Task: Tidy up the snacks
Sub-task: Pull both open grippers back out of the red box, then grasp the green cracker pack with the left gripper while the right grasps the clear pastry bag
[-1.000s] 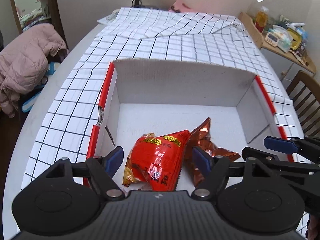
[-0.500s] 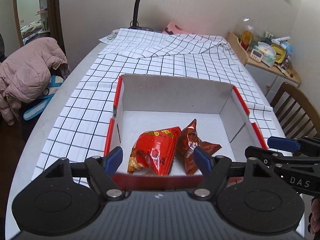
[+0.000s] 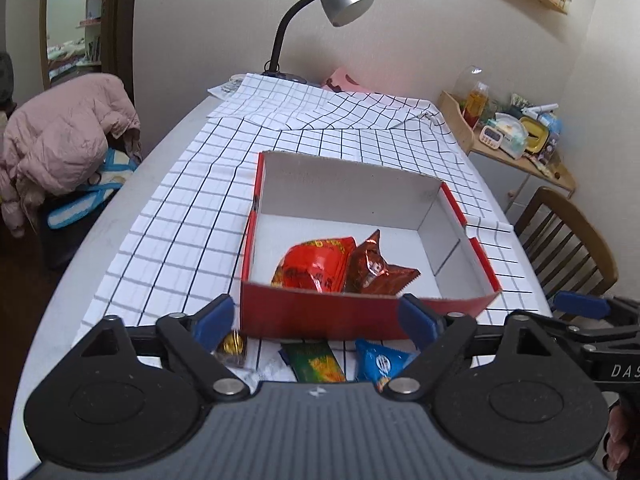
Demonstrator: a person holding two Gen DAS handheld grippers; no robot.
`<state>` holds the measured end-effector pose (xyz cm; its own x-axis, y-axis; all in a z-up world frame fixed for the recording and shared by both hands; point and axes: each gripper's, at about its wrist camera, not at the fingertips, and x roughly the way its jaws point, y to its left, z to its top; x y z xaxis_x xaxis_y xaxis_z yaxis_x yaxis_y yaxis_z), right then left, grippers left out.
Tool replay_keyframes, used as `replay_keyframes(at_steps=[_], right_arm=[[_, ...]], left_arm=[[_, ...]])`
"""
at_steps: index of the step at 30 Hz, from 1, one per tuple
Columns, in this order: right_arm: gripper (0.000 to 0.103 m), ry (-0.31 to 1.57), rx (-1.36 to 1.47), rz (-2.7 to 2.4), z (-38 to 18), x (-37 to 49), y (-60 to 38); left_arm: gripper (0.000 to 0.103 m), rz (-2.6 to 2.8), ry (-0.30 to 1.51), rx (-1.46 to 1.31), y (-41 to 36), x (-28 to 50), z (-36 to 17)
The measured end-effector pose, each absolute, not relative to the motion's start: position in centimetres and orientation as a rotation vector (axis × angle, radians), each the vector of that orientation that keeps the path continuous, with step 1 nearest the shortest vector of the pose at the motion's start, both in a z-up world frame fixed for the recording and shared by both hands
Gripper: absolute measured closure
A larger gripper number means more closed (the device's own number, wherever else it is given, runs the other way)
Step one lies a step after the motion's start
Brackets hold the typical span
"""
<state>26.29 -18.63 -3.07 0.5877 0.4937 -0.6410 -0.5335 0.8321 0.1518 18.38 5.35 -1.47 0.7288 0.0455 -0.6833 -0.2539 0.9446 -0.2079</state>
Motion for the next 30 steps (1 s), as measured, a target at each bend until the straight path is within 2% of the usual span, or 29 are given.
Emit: replay_keyframes(at_steps=[1,2,9,19,30], right_arm=[[0.0,0.73,-0.053,0.598,-3.1,25.8,-18.8],[0.0,0.731,-0.049,0.599,-3.1,25.4,-19.0],[0.0,0.76,-0.04,0.59,-4.8,21.8,-20.3],[0.0,0.853,-0.107,0.589,-9.7,16.7,-20.5],[0.004,0.934,-0.152,0.617,-12.0,15.9,-20.1]], left_arm=[[0.002,0.165,0.733,-0.309,5.5,17.9,-1.5],[0.001,0.159,0.728,-0.321,5.6,17.4,-1.6],[0.001,0.142,0.749,-0.364,5.9,14.6,-3.4],[0.001,0.133,0.873,-0.289,4.7,12.8,-8.0],[0.001,0.152,0.929,-0.257,4.6,16.5,-9.4]])
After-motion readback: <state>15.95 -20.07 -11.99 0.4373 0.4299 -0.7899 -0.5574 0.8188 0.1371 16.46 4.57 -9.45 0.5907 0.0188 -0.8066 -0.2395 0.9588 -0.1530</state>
